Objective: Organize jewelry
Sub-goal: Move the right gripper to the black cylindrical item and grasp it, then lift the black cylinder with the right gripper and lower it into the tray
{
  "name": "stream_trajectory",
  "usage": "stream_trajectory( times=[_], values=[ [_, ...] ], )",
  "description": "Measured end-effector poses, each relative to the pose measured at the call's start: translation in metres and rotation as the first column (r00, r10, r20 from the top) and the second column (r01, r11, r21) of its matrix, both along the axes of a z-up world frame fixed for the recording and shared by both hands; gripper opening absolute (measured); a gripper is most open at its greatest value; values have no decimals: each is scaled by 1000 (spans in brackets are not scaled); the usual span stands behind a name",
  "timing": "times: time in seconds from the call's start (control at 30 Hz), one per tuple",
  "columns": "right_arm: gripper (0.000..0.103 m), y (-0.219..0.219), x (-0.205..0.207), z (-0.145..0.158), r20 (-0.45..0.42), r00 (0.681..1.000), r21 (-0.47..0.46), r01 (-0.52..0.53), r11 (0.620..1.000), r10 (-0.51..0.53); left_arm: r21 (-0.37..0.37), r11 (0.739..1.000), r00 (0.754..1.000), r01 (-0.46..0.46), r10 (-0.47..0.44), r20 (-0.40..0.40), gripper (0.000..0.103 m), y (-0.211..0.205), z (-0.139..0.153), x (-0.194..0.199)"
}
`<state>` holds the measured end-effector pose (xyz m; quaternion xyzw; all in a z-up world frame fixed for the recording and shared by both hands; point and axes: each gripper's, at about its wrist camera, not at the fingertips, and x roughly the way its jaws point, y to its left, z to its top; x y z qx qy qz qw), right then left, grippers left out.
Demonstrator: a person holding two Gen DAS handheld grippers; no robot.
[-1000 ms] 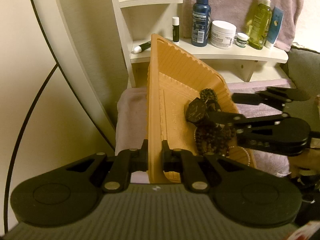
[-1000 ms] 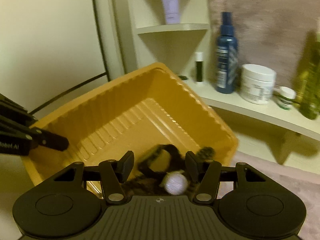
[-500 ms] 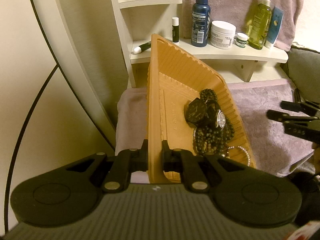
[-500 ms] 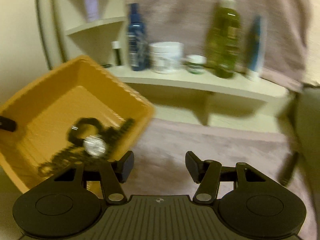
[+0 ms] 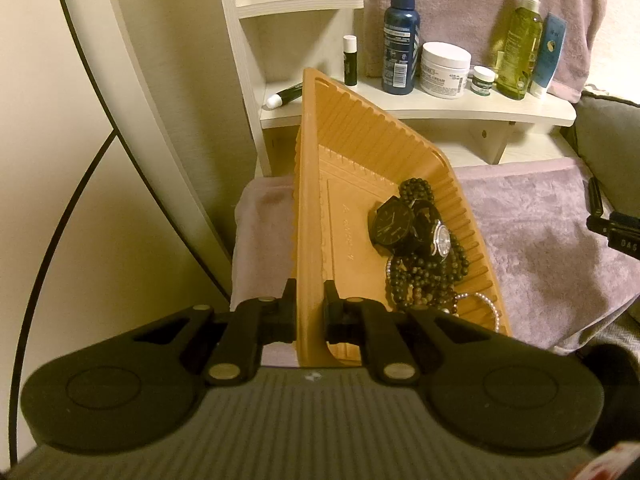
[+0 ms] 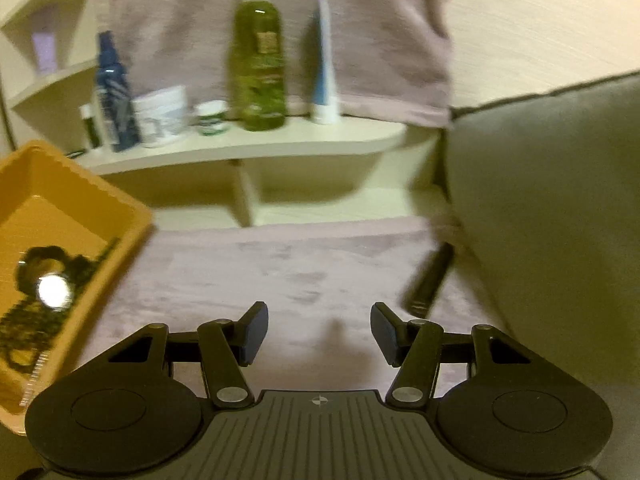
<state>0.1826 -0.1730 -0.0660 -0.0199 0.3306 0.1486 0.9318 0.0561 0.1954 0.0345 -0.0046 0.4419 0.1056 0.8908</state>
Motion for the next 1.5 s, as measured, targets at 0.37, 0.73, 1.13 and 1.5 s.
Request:
stream_trajectory(
  times=[0.37, 0.73, 1.13, 1.5],
  values=[
    [57, -25, 22, -13, 5, 992, -7, 126, 992, -126, -2, 1000, 1000, -1, 1, -2, 10, 1, 0, 0],
    [57, -34, 58, -28, 12, 983, -23, 183, 983, -183, -1, 1000, 1000, 1, -1, -3, 10, 1, 0, 0],
    [27, -29, 77, -34, -22, 981, -58, 190, 980, -191, 1, 1000, 1000, 2, -2, -4, 10, 2, -1, 0],
    [20, -29, 61, -26, -30, 990, -32, 139, 990, -140, 0, 1000, 1000, 2, -2, -4, 10, 2, -1, 0]
  ],
)
